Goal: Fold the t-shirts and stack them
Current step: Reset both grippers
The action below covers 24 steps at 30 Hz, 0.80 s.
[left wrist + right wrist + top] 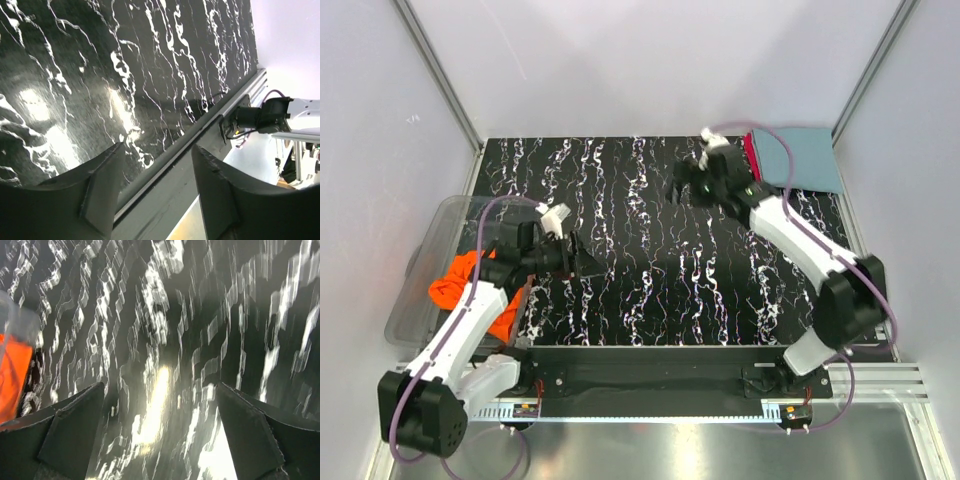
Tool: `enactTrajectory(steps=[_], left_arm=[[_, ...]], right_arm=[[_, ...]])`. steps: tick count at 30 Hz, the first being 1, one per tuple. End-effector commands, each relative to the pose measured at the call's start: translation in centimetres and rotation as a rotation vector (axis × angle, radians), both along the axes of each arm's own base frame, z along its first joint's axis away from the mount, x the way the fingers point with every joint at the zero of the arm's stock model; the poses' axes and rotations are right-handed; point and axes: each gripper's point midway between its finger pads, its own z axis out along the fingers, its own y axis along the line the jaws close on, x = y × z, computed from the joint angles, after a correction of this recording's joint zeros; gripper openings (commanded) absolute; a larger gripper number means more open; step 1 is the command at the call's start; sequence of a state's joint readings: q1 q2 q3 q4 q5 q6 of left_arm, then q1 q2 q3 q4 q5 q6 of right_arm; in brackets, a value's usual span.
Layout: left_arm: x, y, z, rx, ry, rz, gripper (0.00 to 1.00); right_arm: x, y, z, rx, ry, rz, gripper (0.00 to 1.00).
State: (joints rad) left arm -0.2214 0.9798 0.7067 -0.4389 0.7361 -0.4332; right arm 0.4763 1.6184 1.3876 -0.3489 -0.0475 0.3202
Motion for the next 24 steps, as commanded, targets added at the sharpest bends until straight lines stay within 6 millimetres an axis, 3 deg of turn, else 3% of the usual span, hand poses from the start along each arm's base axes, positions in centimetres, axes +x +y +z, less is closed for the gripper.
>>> enactTrajectory(steps=[1,3,4,5,6,7,8,9,10,13,15,18,19,20,22,23,24], left_arm=[[-1.3,-0.6,0.2,-0.088,0.012,0.002,0.67],[-2.1,-0.6,0.3,-0.125,0.022,0.024,0.71],[-2.6,-0.4,-0.9,-0.126,0.054,0.043,0.71],[-2.9,-0.4,-1.0,-0.149,0.077,0.071,0.72],[-3.1,-0.4,0.0,-0.181,0.021,0.081,0.72],[-3.6,-0.2,-1.2,-0.194,0.037,0.110,0.73],[-3.9,-0.3,-1.0,-0.241,0.066,0.145,0.75],[-4.0,-0.4,0.5,-0.299,-0.015,0.147,0.78],[-4.6,-0.4,-0.7,-0.341,0.050,0.176,0.79],[-5.8,-0.5,-0.9,-0.449,0.061,0.195,0.80],[-6.4,-0.5,-0.8,-0.499,0.054,0.194,0.81],[-7.3,-0.4,-0.2,-0.600,0.021,0.185,0.83],[-7.4,-0.4,-0.9,-0.621,0.038,0.186,0.84],[-8.1,-0.4,1.3,-0.710,-0.014,0.155,0.84],[-8.4,-0.3,2.4,-0.805,-0.044,0.126,0.85],[-8.8,-0.2,3.7,-0.887,-0.008,0.108,0.99],[-10.0,0.5,6.9,-0.985,-0.146,0.051,0.99]], right_arm=[[-5.5,-0.6,2.5,0.305,0.023,-0.098,1.00],[-7.8,-2.3,2.2,0.337,0.024,-0.150,1.00],[-10.4,-3.5,1.6,0.362,0.035,-0.163,1.00],[-11.7,-4.1,1.2,0.373,0.048,-0.169,0.99],[-13.0,-4.4,0.7,0.391,0.069,-0.171,1.00],[-15.3,-5.2,-0.9,0.438,0.122,-0.202,1.00],[-16.6,-5.4,-2.0,0.467,0.171,-0.222,1.00],[-18.2,-5.8,-5.2,0.508,0.281,-0.287,1.00],[-19.6,-6.1,-5.7,0.543,0.307,-0.296,1.00],[-23.1,-6.0,-9.1,0.649,0.442,-0.307,1.00],[-24.1,-6.1,-9.9,0.685,0.460,-0.308,1.00],[-25.0,-6.5,-9.6,0.742,0.400,-0.274,1.00],[-25.2,-6.6,-9.4,0.777,0.371,-0.255,1.00],[-25.6,-6.3,-9.4,0.798,0.379,-0.237,1.00],[-26.1,-6.0,-8.9,0.863,0.382,-0.209,1.00],[-26.7,-5.6,-8.4,0.884,0.393,-0.168,1.00],[-27.3,-5.3,-8.0,0.900,0.396,-0.131,1.00]])
